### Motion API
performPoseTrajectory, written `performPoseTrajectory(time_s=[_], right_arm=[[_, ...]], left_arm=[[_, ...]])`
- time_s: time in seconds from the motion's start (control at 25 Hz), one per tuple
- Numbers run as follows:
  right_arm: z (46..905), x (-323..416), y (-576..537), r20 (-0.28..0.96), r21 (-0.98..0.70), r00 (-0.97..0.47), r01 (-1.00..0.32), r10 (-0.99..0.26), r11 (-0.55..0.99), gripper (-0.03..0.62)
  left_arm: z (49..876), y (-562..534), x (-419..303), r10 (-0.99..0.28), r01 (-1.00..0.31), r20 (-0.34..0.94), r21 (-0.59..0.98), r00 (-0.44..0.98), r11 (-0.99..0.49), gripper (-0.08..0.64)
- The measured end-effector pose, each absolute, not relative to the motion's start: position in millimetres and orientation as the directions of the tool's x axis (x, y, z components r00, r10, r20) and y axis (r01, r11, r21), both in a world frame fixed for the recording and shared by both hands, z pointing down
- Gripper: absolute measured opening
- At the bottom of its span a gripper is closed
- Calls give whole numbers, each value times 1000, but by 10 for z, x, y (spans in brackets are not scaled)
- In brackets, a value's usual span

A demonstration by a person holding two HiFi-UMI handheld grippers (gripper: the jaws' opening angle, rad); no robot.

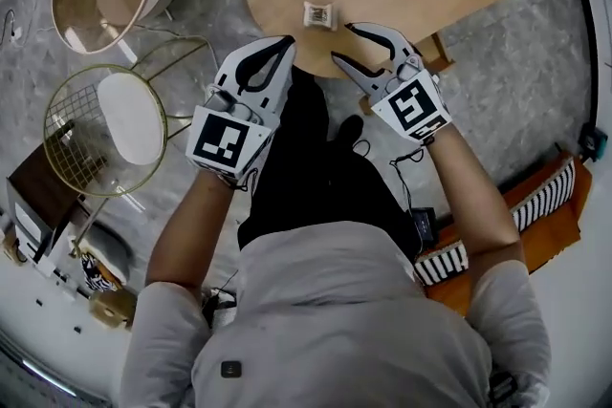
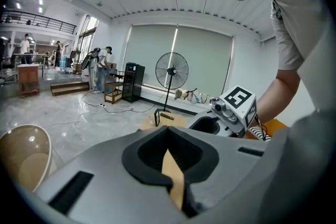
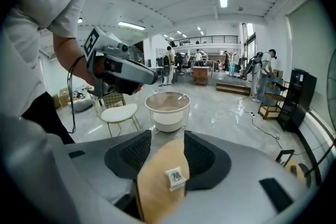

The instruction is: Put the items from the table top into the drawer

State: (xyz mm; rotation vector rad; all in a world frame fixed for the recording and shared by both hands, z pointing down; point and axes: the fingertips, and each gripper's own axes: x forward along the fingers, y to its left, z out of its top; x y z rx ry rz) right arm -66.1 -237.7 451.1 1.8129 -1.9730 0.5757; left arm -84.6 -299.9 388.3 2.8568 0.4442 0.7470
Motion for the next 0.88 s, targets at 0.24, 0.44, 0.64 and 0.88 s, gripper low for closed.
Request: performPoseTrajectory(time_s=[0.24,0.44,0.64,0.88], right_arm=[[5554,-585,-2499,661,-50,-119,-992,-741,115,244],[6197,-541,-2478,726,-63,-158,-984,-669,164,256],[7221,-570,-2721,781,-77,-194,-973,-594,217,276],[7673,-593,-2746,832,-79,-218,-957,-511,279,299]], left_arm=[[4656,-3165,-694,332,256,474,221,815,-941,9],[5209,-3183,-622,340,252,506,236,793,-939,9],[6183,-3421,-640,362,261,543,256,758,-931,9],[6405,-3397,-591,363,250,563,270,743,-930,9]])
